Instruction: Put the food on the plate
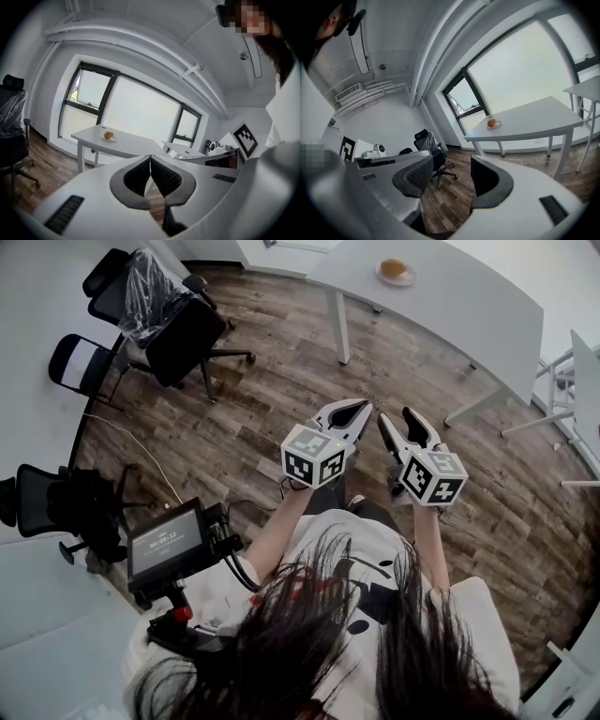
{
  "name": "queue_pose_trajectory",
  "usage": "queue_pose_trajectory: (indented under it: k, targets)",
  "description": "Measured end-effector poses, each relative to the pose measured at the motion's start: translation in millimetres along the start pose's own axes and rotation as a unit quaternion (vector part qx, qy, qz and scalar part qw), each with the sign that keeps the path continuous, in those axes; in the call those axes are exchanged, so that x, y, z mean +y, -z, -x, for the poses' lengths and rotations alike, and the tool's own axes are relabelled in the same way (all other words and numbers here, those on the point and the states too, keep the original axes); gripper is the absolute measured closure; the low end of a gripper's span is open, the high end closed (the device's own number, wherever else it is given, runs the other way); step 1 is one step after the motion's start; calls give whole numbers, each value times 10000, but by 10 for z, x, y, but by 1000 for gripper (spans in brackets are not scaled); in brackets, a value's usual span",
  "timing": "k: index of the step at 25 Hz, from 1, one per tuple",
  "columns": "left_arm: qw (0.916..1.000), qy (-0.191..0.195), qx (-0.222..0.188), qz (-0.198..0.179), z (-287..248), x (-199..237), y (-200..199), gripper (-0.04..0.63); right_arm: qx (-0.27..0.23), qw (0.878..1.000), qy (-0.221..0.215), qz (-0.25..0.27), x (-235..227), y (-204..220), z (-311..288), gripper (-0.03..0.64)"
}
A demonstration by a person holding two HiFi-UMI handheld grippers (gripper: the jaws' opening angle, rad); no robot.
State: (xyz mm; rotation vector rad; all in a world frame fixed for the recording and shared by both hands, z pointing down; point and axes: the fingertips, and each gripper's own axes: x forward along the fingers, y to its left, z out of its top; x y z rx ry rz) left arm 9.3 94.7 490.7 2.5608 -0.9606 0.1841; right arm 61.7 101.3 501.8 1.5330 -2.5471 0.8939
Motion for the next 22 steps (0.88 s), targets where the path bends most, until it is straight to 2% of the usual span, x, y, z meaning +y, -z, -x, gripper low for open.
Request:
queue_pose_trajectory:
  k: [5,14,22]
  targets:
    - [10000,-37,-40,-16,-29,54,-64,589,22,10000,-58,60,5,-67,-79,356]
    - [9999,5,-92,-112,123,-285,10,589,-42,9999,-40,118,62,33,284,356]
    - [9998,68,-75,-191,35,-357,7,589,-57,9999,-24,129,-8,30,325,356]
